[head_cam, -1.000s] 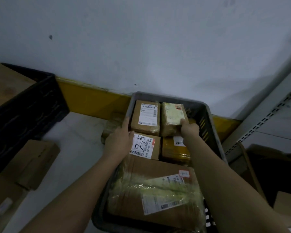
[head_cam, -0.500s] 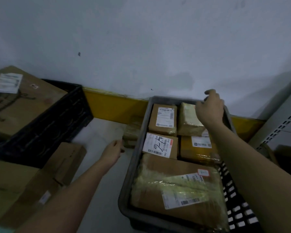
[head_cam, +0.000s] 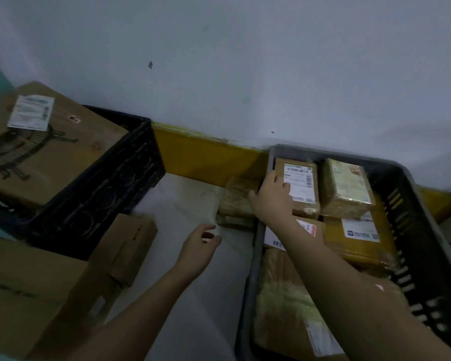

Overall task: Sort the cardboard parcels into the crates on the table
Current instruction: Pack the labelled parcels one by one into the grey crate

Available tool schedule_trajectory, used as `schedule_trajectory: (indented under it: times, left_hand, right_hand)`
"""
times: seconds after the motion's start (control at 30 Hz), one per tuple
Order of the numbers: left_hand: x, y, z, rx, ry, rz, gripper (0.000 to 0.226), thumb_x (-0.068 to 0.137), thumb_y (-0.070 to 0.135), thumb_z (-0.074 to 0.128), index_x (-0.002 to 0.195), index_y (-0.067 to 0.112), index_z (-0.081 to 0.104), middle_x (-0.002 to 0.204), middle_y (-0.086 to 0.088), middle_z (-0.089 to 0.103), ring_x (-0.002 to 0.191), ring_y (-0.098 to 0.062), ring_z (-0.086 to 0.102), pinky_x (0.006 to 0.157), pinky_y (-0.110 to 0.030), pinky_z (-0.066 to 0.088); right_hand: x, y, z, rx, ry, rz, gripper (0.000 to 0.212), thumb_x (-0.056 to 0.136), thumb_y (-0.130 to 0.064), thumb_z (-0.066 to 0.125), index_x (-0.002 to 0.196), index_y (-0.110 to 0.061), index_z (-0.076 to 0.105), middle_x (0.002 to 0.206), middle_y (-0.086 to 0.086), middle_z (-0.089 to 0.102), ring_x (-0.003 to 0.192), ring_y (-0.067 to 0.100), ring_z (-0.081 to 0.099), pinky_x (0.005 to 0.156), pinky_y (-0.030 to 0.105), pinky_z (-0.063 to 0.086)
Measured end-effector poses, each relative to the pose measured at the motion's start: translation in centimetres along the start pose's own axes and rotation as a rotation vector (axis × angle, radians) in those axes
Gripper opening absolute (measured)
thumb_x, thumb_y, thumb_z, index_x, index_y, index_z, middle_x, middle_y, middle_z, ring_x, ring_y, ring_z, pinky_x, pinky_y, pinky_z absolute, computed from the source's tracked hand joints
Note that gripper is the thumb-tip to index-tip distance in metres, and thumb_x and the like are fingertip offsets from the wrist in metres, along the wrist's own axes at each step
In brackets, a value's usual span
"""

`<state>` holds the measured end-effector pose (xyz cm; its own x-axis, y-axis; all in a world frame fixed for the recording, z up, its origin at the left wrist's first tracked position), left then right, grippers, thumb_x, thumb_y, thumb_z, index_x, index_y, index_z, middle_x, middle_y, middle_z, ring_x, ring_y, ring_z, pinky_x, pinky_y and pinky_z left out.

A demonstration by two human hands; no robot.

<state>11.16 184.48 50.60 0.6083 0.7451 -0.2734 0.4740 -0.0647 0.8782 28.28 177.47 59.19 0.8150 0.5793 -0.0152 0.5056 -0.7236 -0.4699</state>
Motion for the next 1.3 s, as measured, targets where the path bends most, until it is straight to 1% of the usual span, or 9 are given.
schedule_trajectory:
  times: [0.1, 0.23, 0.5, 0.63, 0.97, 1.07, 1.17, 1.23, 1.3]
  left_hand:
    - [3.9, 1.2, -0.9, -0.001, -0.011, 0.045, 0.036, 0.095, 0.028, 0.064, 0.130, 0.021, 0.057, 0.102, 0.013, 0.057, 0.091, -0.004, 0.056, 0.069, -0.017, 0.043]
    - [10.0, 1.3, -1.0, 0.045, -0.058, -0.022, 0.048, 0.093, 0.033, 0.066, 0.136, 0.020, 0.050, 0.117, 0.000, 0.057, 0.095, -0.015, 0.056, 0.070, -0.025, 0.043]
    - [19.1, -1.4, 3.3, 0.086, -0.268, -0.202, 0.083, 0.088, 0.046, 0.070, 0.153, 0.016, 0.029, 0.149, -0.013, 0.044, 0.130, -0.034, 0.048, 0.103, -0.046, 0.046]
    - [20.1, -2.0, 5.0, 0.019, -0.285, -0.183, 0.056, 0.089, 0.041, 0.069, 0.134, 0.015, 0.048, 0.130, -0.011, 0.059, 0.112, -0.031, 0.059, 0.092, -0.040, 0.052]
    - [19.5, -1.8, 2.4, -0.418, -0.260, -0.349, 0.029, 0.094, 0.020, 0.064, 0.122, 0.016, 0.057, 0.123, -0.013, 0.064, 0.110, -0.034, 0.061, 0.098, -0.052, 0.051]
    - [17.9, -1.4, -0.4, -0.610, -0.346, -0.353, 0.038, 0.097, 0.020, 0.059, 0.133, 0.014, 0.050, 0.127, -0.011, 0.061, 0.114, -0.032, 0.061, 0.088, -0.045, 0.056]
    - [16.5, -0.5, -3.0, -0.883, -0.485, -0.392, 0.050, 0.097, 0.022, 0.055, 0.143, 0.004, 0.045, 0.135, -0.019, 0.059, 0.124, -0.036, 0.057, 0.089, -0.043, 0.058]
    - [15.5, 0.7, -4.3, -0.986, -0.575, -0.350, 0.049, 0.097, 0.024, 0.051, 0.142, 0.006, 0.046, 0.136, -0.020, 0.059, 0.126, -0.036, 0.056, 0.093, -0.044, 0.056]
    - [14.4, 2.0, -5.1, -1.043, -0.631, -0.270, 0.046, 0.099, 0.023, 0.046, 0.142, 0.008, 0.047, 0.139, -0.020, 0.057, 0.128, -0.035, 0.055, 0.096, -0.044, 0.053]
  right_hand:
    - [2.7, -1.5, 0.3, -0.065, 0.010, 0.049, 0.062, 0.095, -0.018, 0.052, 0.149, -0.014, 0.021, 0.147, 0.018, 0.032, 0.133, 0.037, 0.032, 0.102, 0.049, 0.035]
    - [5.3, -2.3, 1.4, -0.194, 0.028, 0.127, 0.075, 0.094, -0.015, 0.056, 0.153, -0.013, 0.010, 0.148, 0.021, 0.033, 0.135, 0.037, 0.034, 0.105, 0.048, 0.034]
    - [6.6, -0.8, 2.8, -0.224, 0.143, 0.129, 0.089, 0.085, -0.004, 0.064, 0.155, -0.024, 0.012, 0.150, 0.013, 0.038, 0.132, 0.034, 0.037, 0.103, 0.051, 0.038]
    - [6.7, -0.8, 3.3, -0.263, 0.178, 0.130, 0.090, 0.084, -0.004, 0.065, 0.155, -0.025, 0.013, 0.148, 0.013, 0.039, 0.131, 0.034, 0.039, 0.101, 0.051, 0.039]
    - [6.4, -1.0, 2.7, -0.197, 0.144, 0.141, 0.087, 0.084, -0.006, 0.064, 0.154, -0.025, 0.016, 0.149, 0.013, 0.040, 0.132, 0.035, 0.038, 0.102, 0.053, 0.038]
    - [6.1, -1.3, 2.2, -0.112, 0.162, 0.142, 0.057, 0.093, -0.014, 0.057, 0.147, -0.021, 0.038, 0.145, 0.011, 0.045, 0.131, 0.032, 0.040, 0.106, 0.053, 0.039]
    - [5.1, -2.0, 1.3, 0.049, 0.399, 0.027, 0.031, 0.098, -0.019, 0.052, 0.128, -0.013, 0.059, 0.130, 0.010, 0.054, 0.120, 0.025, 0.046, 0.098, 0.046, 0.044]
    - [4.1, -2.8, 0.9, 0.194, 0.463, -0.074, 0.030, 0.098, -0.022, 0.055, 0.126, -0.011, 0.060, 0.125, 0.007, 0.056, 0.114, 0.019, 0.050, 0.096, 0.040, 0.045]
    - [3.0, -4.1, 0.8, 0.565, 0.240, -0.061, 0.048, 0.095, -0.039, 0.060, 0.137, -0.019, 0.051, 0.130, 0.000, 0.057, 0.115, 0.011, 0.055, 0.096, 0.032, 0.047]
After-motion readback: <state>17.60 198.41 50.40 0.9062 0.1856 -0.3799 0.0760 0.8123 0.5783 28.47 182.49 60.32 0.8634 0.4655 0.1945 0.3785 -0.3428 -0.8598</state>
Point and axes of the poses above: each hand's wrist, its own x-axis towards the middle knuckle, its own z-axis out of the palm, y = z × x, the point moved 1 cm from there along x, towards the middle knuckle
